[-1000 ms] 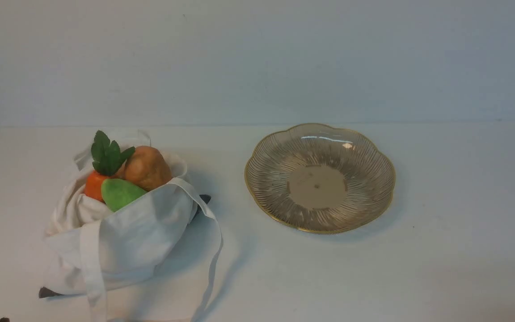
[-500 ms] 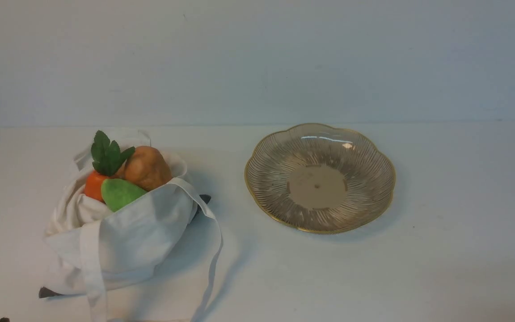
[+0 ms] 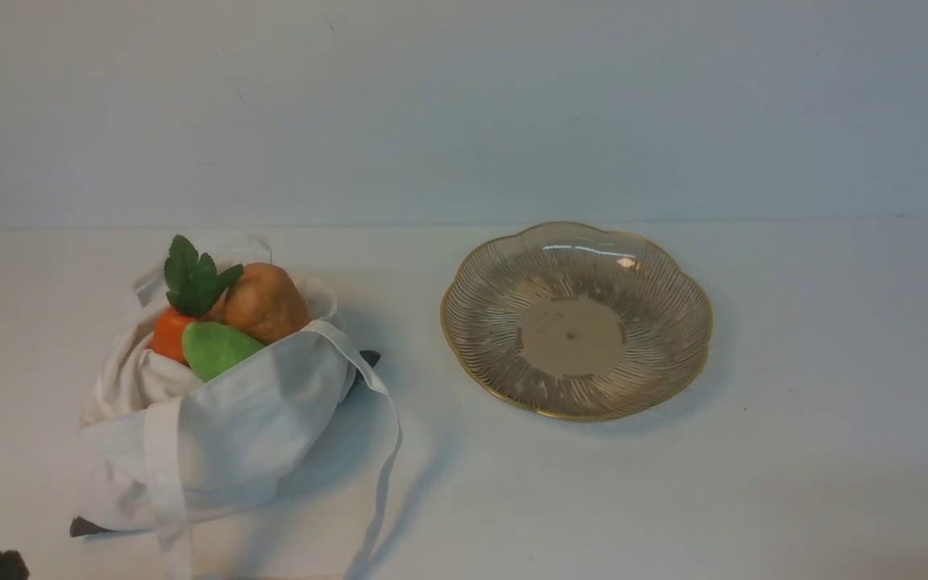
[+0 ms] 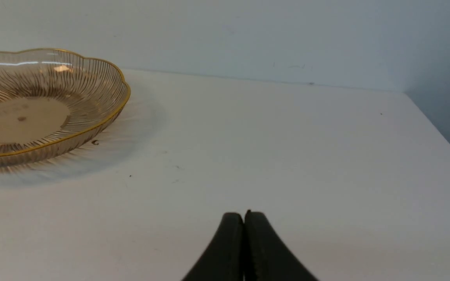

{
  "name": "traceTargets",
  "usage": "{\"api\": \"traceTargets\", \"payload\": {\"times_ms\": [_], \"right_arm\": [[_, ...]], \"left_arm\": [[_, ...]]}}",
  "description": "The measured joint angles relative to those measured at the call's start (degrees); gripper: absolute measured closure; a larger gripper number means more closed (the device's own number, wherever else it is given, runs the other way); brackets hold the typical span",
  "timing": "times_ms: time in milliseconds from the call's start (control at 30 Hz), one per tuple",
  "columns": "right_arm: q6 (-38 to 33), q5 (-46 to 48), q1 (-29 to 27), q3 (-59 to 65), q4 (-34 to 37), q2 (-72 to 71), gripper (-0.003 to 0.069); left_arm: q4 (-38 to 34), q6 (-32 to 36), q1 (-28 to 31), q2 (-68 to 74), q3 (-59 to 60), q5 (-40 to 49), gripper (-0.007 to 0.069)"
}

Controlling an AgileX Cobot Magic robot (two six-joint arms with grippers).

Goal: Take vegetables from cloth bag on white table place on plate.
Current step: 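Reach into the cloth bag and grasp the green cucumber with the left gripper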

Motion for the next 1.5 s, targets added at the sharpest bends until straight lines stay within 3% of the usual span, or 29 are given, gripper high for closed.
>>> {"api": "traceTargets", "payload": {"times_ms": [167,333,400,500,600,667,700,767,900,1233,1433,1500], "right_arm": [[0.00,0.00,0.00,0.00,0.00,0.00,0.0673],[0.00,0.00,0.00,0.00,0.00,0.00,0.0673],[0.00,0.00,0.00,0.00,0.00,0.00,0.0673],[0.00,0.00,0.00,0.00,0.00,0.00,0.0673],[0.00,0.00,0.00,0.00,0.00,0.00,0.0673],[0.00,0.00,0.00,0.00,0.00,0.00,0.0673],[0.00,0.00,0.00,0.00,0.00,0.00,0.0673],[0.00,0.00,0.00,0.00,0.00,0.00,0.0673],[0.00,0.00,0.00,0.00,0.00,0.00,0.0673],[0.00,0.00,0.00,0.00,0.00,0.00,0.0673],[0.00,0.00,0.00,0.00,0.00,0.00,0.0673],[0.00,0.00,0.00,0.00,0.00,0.00,0.0673]], "left_arm": [[-8.20,-1.37,0.00,0.00,0.00,-14.39,0.0629],[-10.70,-3.63,0.00,0.00,-0.25,-31.46,0.0629],[-10.91,-5.31,0.00,0.12,-1.70,-32.85,0.0629],[-8.68,-6.68,0.00,4.05,-10.17,-23.86,0.0629],[-5.05,-6.52,0.00,10.76,-17.90,-11.56,0.0629],[-1.17,-5.94,0.00,21.43,-27.12,2.56,0.0629],[-0.63,-5.85,0.00,22.31,-27.82,3.68,0.0629],[1.87,-3.76,0.00,33.76,-35.85,16.89,0.0629],[3.21,0.90,0.00,48.17,-46.89,29.24,0.0629],[2.89,8.50,0.00,73.35,-62.20,33.69,0.0629],[-4.20,12.88,0.00,78.52,-63.44,33.78,0.0608],[-7.80,18.13,0.00,79.45,-63.48,32.86,0.0551]]}}
